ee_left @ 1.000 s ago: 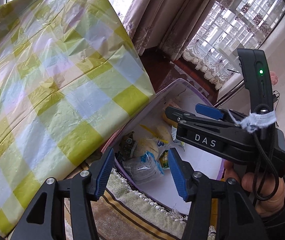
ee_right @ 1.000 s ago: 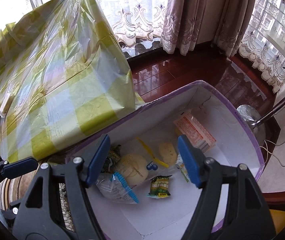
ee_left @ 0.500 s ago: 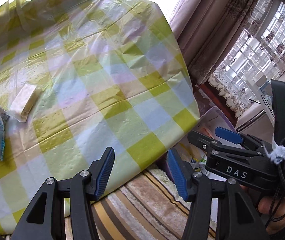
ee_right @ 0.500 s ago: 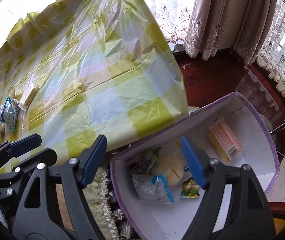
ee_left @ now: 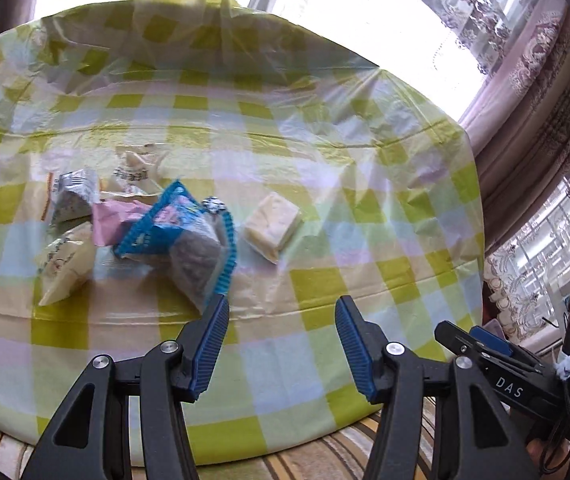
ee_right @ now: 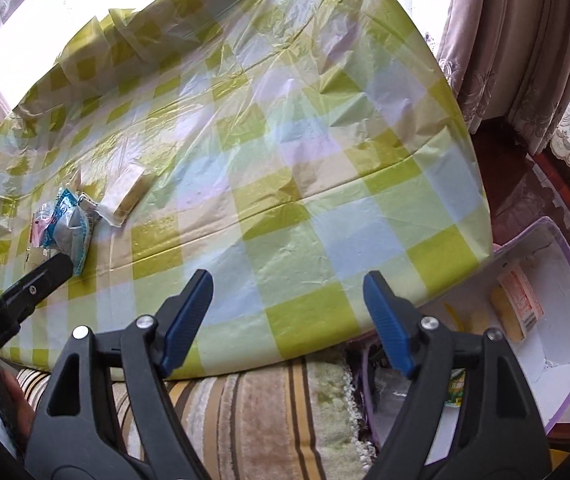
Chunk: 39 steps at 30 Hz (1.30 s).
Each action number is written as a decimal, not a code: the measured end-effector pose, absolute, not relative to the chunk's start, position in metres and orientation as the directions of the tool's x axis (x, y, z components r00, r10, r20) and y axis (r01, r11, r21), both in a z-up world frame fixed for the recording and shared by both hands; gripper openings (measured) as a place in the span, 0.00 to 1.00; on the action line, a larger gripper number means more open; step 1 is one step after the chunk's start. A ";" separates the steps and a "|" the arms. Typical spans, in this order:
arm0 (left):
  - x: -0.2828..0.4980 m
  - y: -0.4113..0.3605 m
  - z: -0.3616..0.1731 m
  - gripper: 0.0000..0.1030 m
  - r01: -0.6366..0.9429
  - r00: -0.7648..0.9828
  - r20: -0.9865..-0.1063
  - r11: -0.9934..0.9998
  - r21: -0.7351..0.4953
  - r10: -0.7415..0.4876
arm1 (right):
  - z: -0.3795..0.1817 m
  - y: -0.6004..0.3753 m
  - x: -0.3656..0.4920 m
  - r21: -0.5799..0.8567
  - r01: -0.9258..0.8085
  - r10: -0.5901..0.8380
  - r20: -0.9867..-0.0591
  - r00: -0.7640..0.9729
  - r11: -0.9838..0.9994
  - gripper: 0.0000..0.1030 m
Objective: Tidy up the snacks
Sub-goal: 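Move both open tools back over the snack pile, then grasp the cream packet with red seal with the left tool while the right grasps the cracker pack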
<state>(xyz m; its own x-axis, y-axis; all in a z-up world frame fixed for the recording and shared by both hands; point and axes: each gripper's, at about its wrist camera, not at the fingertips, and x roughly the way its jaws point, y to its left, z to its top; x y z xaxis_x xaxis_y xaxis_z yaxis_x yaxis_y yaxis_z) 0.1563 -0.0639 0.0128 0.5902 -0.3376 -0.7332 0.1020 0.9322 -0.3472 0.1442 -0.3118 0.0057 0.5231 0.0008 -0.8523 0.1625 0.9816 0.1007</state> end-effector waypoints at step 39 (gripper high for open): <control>0.212 0.040 -0.036 0.37 -0.070 0.574 -0.801 0.964 -0.257 -0.171 | -0.025 -0.178 0.264 0.102 0.059 0.056 -0.848 0.526 0.993 0.77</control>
<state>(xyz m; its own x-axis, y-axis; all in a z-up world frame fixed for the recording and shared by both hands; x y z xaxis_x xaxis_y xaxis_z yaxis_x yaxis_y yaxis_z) 0.2121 0.0405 -0.0363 0.5740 -0.1714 -0.8007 -0.0701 0.9640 -0.2566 0.2642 -0.1778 -0.0247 0.5263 0.0558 -0.8485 0.0592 0.9930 0.1020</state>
